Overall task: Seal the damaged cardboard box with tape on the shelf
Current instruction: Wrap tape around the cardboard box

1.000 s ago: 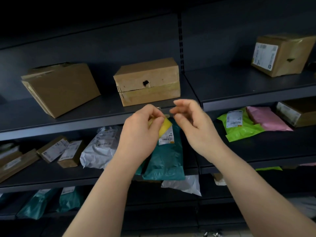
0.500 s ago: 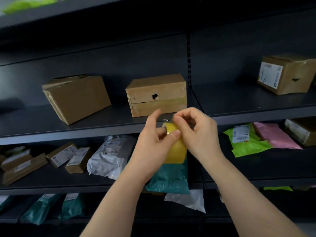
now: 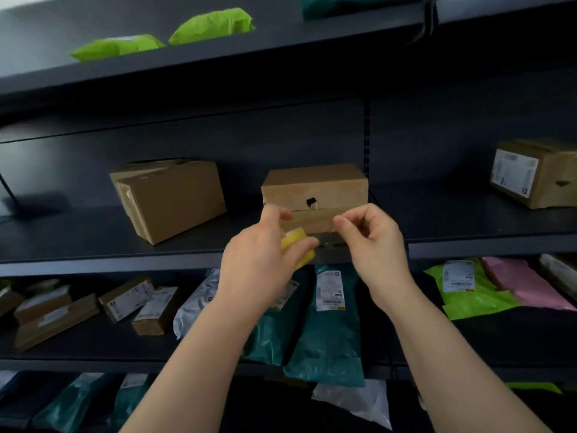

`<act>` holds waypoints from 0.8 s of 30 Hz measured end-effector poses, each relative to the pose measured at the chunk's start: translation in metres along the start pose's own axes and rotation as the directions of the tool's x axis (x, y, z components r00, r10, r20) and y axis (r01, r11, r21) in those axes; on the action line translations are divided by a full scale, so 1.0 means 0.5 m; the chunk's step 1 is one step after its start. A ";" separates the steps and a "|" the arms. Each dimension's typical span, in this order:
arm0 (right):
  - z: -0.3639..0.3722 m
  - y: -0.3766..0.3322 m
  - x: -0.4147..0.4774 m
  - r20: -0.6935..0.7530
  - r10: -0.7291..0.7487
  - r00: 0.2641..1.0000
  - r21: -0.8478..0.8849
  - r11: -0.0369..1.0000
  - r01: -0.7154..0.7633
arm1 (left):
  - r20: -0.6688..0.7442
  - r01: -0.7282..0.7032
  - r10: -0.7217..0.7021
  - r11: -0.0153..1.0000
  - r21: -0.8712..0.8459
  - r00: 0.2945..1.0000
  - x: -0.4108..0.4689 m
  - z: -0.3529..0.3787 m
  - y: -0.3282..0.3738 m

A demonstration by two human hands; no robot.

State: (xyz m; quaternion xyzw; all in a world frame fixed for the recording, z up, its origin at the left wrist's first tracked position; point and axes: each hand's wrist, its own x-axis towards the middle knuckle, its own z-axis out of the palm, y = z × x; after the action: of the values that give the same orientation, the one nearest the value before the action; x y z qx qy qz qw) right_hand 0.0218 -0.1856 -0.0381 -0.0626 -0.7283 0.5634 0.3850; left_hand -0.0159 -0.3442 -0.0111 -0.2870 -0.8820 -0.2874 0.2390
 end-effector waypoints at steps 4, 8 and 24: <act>-0.010 0.004 0.033 0.067 0.164 0.984 0.108 0.979 -0.171 | 0.272 0.162 -0.035 0.873 -0.459 0.962 0.016 -0.019 -0.022; 0.003 0.008 0.024 0.010 0.184 0.983 0.224 0.958 -0.181 | 0.320 0.148 -0.003 0.891 -0.430 0.948 0.031 -0.020 -0.050; -0.032 0.027 0.022 -0.060 0.229 0.971 0.287 0.936 -0.203 | 0.142 -0.121 0.118 0.993 0.007 0.983 0.092 0.008 -0.027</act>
State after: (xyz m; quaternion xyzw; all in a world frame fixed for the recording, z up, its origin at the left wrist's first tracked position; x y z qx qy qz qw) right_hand 0.0195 -0.1628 -0.0435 -0.1136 -0.6117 0.6958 0.3590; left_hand -0.0588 -0.3337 0.0083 -0.3572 -0.8802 -0.2444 0.1949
